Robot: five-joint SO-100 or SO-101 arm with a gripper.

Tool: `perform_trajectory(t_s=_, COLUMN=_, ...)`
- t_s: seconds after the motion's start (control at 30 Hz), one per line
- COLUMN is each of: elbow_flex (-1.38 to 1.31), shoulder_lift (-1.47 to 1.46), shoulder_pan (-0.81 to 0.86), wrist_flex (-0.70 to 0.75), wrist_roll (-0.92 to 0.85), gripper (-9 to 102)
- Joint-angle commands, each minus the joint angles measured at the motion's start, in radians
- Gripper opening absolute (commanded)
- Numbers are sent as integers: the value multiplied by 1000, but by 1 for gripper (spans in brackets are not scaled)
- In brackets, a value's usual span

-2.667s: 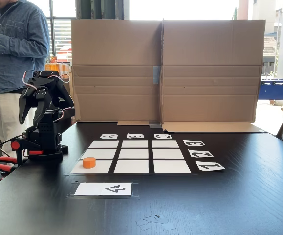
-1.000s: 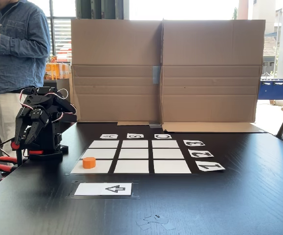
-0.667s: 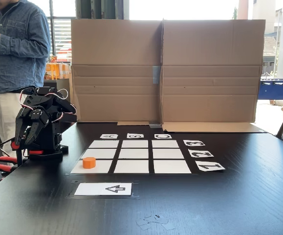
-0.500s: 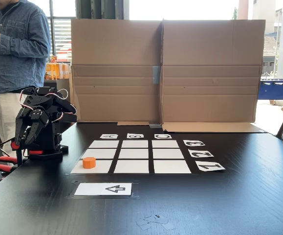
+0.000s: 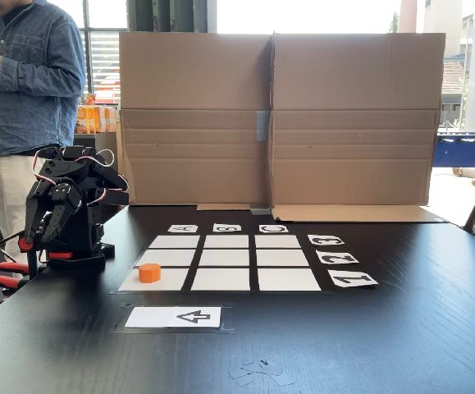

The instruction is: Pick up the round, orange token and place it in the grid on square A1.

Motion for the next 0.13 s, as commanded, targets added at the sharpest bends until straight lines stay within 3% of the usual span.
perform_trajectory(t_s=0.0, elbow_flex=0, shoulder_lift=8, shoulder_pan=11, wrist_flex=-15, wrist_roll=9, gripper=10)
perform_trajectory(t_s=0.1, elbow_flex=2, shoulder_lift=8, shoulder_pan=11, wrist_flex=-17, wrist_roll=11, gripper=10)
